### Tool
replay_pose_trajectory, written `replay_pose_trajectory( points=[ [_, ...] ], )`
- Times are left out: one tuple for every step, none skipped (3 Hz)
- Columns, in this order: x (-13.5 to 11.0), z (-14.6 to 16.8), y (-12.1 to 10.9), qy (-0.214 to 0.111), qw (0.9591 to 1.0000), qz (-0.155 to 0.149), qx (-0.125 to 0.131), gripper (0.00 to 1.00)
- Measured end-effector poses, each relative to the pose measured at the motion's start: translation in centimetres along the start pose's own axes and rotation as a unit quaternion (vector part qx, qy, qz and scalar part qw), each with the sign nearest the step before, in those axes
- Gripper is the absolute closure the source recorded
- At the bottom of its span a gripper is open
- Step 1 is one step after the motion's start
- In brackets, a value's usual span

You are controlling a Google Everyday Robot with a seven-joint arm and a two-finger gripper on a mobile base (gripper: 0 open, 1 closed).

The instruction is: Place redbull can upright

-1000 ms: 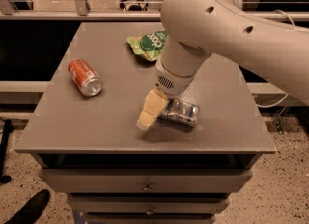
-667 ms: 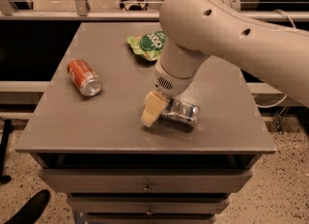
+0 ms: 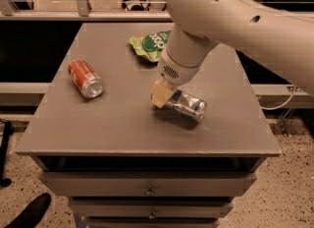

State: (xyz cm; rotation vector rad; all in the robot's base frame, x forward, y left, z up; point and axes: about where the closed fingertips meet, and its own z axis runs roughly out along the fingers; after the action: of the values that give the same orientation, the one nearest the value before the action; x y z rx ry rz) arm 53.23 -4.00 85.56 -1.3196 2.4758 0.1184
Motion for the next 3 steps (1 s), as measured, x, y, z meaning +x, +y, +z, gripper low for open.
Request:
replay_pose_trajectory(
  points=[
    [-1.3,-2.7,-2.5,-0.059,0.9982,-0.010,0.008,1.00],
    [-3.1,-5.4,-5.0,-0.153,0.9879,-0.026,0.007,1.00],
    [-4.0,-8.6,-7.7,-0.313,0.9493,-0.024,-0.012,1.00]
  ],
)
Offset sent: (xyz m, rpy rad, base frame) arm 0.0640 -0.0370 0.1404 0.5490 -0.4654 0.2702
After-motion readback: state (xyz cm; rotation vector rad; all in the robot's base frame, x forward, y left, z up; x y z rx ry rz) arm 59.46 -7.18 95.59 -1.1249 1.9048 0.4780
